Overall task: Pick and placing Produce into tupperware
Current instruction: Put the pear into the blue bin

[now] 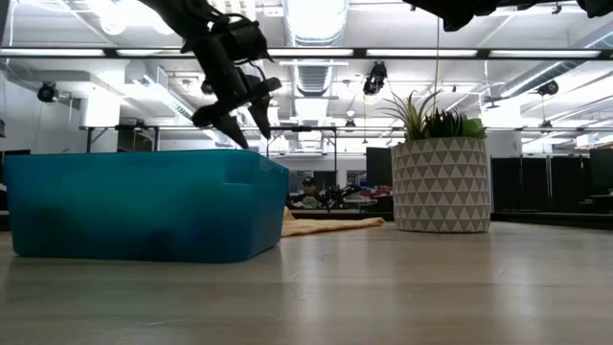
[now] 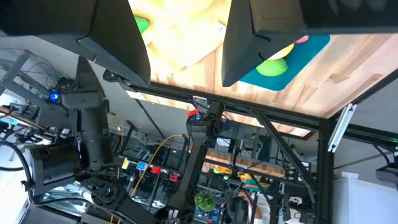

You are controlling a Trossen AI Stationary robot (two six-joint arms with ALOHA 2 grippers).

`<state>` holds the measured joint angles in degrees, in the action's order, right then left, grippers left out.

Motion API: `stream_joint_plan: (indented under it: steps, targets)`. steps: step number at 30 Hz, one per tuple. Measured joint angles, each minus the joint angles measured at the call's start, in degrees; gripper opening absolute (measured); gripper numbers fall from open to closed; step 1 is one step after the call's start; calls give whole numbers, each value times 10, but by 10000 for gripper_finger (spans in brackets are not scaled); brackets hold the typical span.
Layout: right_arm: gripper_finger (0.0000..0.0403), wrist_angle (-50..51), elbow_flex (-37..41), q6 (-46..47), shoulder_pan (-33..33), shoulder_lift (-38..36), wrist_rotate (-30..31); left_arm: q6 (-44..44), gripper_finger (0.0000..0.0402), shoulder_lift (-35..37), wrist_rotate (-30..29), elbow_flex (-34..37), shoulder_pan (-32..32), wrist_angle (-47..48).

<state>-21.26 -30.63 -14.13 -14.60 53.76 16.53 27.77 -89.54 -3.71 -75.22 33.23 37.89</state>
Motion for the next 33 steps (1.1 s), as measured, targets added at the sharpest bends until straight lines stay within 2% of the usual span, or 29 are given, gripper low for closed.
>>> stream_joint_plan:
  steps: [6,12,20,25,33]
  targets:
    - [192,0,0,0,0,0,0,19,263,-4,3,7,-8,21]
    - [192,0,0,0,0,0,0,142,263,-4,-43,10,-10,67]
    - [192,0,0,0,0,0,0,214,263,-4,-44,64,-37,54]
    - [192,0,0,2,0,0,0,238,263,-4,-56,89,-51,-4]
    - [192,1,0,2,0,0,0,249,263,-45,-71,93,-56,-28]
